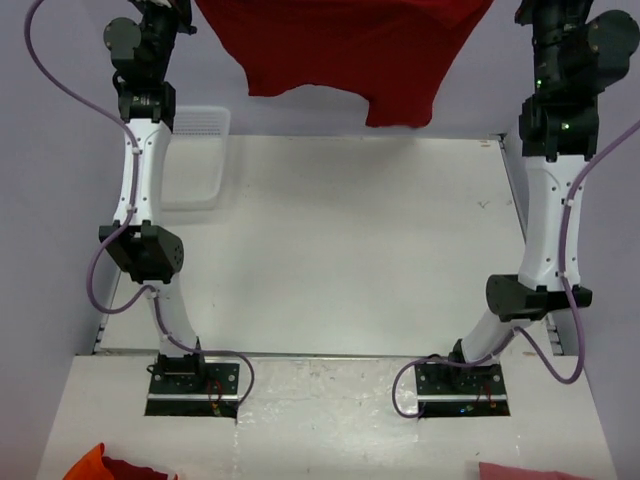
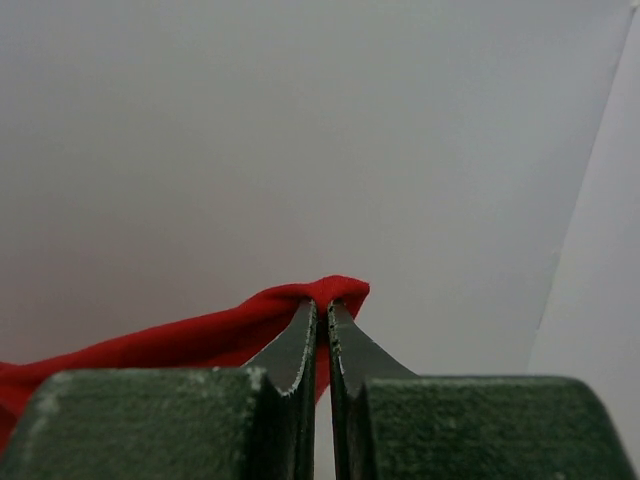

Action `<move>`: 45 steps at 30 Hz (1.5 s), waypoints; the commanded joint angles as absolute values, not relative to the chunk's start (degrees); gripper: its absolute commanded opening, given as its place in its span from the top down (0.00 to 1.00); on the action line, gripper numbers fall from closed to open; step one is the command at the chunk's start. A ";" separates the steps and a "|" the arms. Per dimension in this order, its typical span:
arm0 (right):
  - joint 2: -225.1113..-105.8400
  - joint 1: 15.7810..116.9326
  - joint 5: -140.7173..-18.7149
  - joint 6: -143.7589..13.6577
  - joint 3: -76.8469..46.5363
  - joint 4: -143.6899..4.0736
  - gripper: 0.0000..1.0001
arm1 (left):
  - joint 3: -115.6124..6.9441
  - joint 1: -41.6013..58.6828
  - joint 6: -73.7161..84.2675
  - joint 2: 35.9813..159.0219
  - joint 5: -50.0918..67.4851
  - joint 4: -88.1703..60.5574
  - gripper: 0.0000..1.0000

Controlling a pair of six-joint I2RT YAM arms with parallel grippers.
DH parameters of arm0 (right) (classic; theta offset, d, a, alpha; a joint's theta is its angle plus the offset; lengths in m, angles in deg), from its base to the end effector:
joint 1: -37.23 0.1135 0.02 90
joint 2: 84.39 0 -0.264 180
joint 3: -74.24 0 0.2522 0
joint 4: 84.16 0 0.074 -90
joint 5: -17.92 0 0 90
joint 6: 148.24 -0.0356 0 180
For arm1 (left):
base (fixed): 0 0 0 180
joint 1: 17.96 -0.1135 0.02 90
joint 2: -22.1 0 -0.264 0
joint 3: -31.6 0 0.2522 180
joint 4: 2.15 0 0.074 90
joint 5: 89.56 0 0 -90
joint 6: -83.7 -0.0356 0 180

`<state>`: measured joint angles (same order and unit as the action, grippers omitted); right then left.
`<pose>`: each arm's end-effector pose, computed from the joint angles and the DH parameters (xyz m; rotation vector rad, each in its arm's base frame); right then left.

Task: Fold and stack the t-shirts
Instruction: Flatten out the tshirt, then grap the side of the flattened tshirt closest away from the robot with both arms

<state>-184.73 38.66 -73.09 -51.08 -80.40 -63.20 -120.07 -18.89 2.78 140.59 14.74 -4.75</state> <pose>0.3060 0.0083 0.6383 -0.0902 0.9852 -0.0830 0.4505 -0.0015 0.5387 0.1362 1.0498 -0.2581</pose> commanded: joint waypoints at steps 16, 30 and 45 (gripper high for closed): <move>-134.53 42.49 -62.32 -77.55 -1.54 -45.53 1.00 | -52.41 -6.10 18.74 105.17 -2.64 -31.72 1.00; -125.62 45.40 -66.53 -93.83 13.53 -26.72 1.00 | -37.01 -2.40 27.88 91.35 -6.25 -57.91 1.00; -127.11 48.04 -61.79 -96.38 14.16 -24.26 1.00 | -33.75 -2.40 29.03 98.29 -10.18 -58.79 1.00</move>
